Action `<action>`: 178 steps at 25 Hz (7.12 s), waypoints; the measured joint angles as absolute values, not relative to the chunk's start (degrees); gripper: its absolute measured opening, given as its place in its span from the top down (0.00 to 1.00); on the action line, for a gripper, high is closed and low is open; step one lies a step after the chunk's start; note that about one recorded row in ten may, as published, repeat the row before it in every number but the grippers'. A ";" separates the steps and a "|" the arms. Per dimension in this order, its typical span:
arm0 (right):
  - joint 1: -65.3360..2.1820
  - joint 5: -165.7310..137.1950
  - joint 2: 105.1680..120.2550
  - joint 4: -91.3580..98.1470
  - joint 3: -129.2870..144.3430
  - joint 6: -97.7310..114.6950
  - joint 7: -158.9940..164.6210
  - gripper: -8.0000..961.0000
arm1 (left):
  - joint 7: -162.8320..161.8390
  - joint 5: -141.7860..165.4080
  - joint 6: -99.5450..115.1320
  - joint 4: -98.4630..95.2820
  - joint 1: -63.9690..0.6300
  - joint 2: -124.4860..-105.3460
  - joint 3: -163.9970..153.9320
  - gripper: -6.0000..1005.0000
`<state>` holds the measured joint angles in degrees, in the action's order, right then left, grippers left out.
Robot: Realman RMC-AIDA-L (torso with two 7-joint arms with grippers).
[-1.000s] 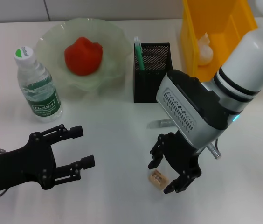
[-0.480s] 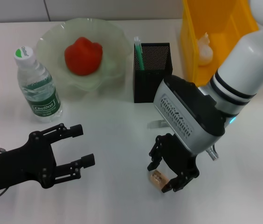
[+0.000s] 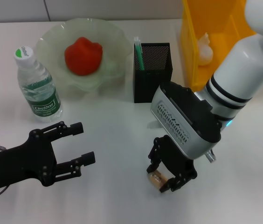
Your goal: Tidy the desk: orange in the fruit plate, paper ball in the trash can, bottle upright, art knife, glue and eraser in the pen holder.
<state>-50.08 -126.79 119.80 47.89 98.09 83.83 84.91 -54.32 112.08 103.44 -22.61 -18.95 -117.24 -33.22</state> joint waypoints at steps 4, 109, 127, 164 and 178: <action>-49.97 -126.77 119.80 47.82 98.13 83.37 85.02 0.50 | -54.28 112.06 103.45 -22.65 -18.97 -117.24 -33.21 0.22; -43.49 -122.86 115.10 54.82 54.54 100.38 105.82 0.14 | -51.95 111.90 103.36 -22.13 -19.95 -118.03 -35.95 0.22; -50.29 -142.61 119.29 52.29 73.22 87.45 109.97 0.16 | -51.99 111.88 103.03 -21.65 -19.80 -118.12 -35.93 0.22; -50.28 -140.18 119.71 46.09 85.39 72.99 109.38 0.57 | -52.55 111.65 103.53 -21.62 -19.78 -118.13 -35.77 0.22; -50.45 -140.55 119.70 45.36 85.52 72.92 109.34 0.70 | -52.72 111.43 104.18 -21.62 -19.78 -118.13 -35.51 0.22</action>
<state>-50.45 -140.55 119.70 45.36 85.52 72.92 109.34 -52.72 111.43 104.18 -21.62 -19.78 -118.13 -35.51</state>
